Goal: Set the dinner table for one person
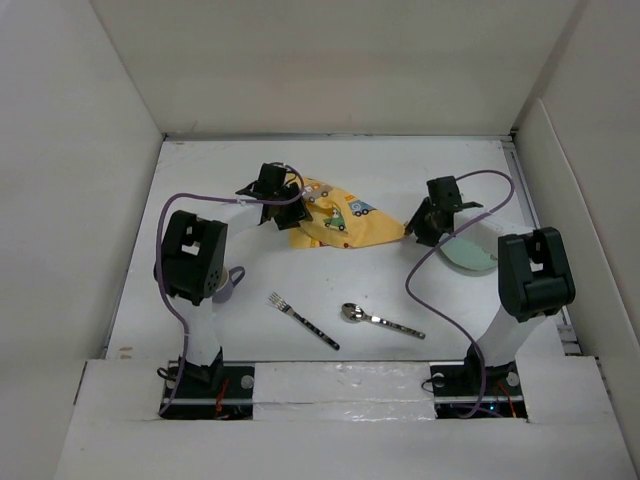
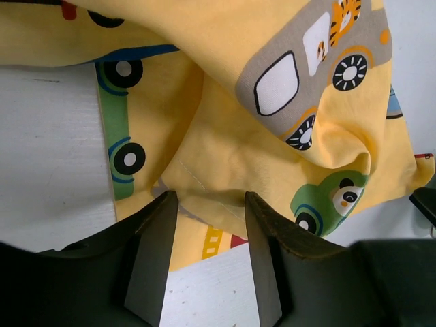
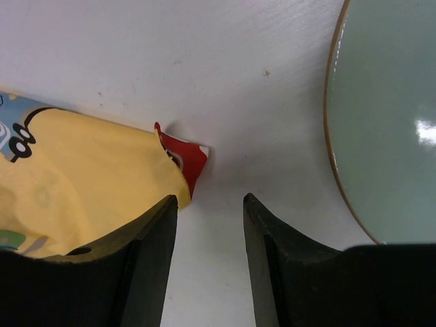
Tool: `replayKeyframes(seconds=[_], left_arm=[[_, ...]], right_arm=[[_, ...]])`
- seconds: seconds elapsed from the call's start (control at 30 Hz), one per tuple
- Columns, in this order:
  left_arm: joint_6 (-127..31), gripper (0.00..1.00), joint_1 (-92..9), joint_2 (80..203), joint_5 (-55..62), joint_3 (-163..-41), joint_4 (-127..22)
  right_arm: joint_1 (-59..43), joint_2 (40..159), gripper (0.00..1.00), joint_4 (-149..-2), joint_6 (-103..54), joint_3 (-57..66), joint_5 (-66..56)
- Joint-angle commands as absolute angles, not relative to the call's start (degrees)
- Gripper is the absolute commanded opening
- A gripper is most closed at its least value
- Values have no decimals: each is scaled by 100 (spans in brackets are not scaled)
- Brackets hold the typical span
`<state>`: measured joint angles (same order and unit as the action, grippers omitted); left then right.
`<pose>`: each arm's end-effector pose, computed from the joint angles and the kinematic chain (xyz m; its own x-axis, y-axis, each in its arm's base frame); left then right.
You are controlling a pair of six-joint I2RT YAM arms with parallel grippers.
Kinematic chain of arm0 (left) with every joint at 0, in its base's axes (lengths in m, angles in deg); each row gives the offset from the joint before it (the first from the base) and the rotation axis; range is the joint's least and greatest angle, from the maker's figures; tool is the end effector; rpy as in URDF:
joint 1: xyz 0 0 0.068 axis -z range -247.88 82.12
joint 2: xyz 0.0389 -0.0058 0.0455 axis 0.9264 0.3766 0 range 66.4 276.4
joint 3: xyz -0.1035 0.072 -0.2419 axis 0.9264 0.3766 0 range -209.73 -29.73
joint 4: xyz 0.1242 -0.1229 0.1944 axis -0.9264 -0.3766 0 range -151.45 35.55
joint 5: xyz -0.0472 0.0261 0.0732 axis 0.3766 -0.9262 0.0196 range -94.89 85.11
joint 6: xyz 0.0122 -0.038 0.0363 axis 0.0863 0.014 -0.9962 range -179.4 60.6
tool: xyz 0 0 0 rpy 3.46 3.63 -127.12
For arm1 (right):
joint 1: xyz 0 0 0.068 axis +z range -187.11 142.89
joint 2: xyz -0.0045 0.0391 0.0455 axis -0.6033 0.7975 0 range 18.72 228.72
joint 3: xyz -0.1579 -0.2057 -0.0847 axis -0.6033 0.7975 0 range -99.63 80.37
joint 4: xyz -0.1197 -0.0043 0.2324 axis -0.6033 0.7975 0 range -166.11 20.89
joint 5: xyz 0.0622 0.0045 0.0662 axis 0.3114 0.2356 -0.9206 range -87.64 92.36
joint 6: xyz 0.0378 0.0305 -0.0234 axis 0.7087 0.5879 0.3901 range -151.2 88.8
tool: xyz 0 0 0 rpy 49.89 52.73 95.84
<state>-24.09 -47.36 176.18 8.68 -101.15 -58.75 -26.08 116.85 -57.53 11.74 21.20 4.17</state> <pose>0.3891 -0.1545 0.1833 -0.8082 -0.2975 -0.5083 0.0431 0.8309 -0.5548 0.3383 0.0648 0.1751 -0.7252 0.5524 -0.4110 0.4364 0.8305 0.3462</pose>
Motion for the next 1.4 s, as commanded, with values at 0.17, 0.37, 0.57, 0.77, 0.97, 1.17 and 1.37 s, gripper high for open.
replayKeyframes(seconds=[0.17, 0.37, 0.57, 0.77, 0.97, 1.17, 1.37], left_arm=[[-2328, 20, -4748, 17679, 909, -10171, -5551], [-2389, 0, -4748, 17592, 839, -10250, -5559], [-2793, 0, -4914, 17179, 356, -11214, -6174], [-2908, 0, -5793, 17441, 531, -14086, -7281], [-2680, 0, -6401, 17250, 917, -16184, -7669], [-3468, 0, -6489, 16256, 1233, -14384, -7493], [-4437, 24, -6181, 15825, 523, -12055, -7950]], right_arm=[[-2709, 11918, 23, -6293, 1398, 1789, 491], [-2709, 12050, 0, -6512, 1398, 1578, 360], [-2656, 11804, 0, -6943, 1494, 1008, -158], [-2411, 11997, 0, -6768, 1740, -1474, -475], [-2112, 11752, 0, -6838, 1434, -2931, -476], [-1804, 10621, 0, -6785, 1064, -1327, -168], [-1804, 9766, 0, -7128, 1020, 1794, 25]])
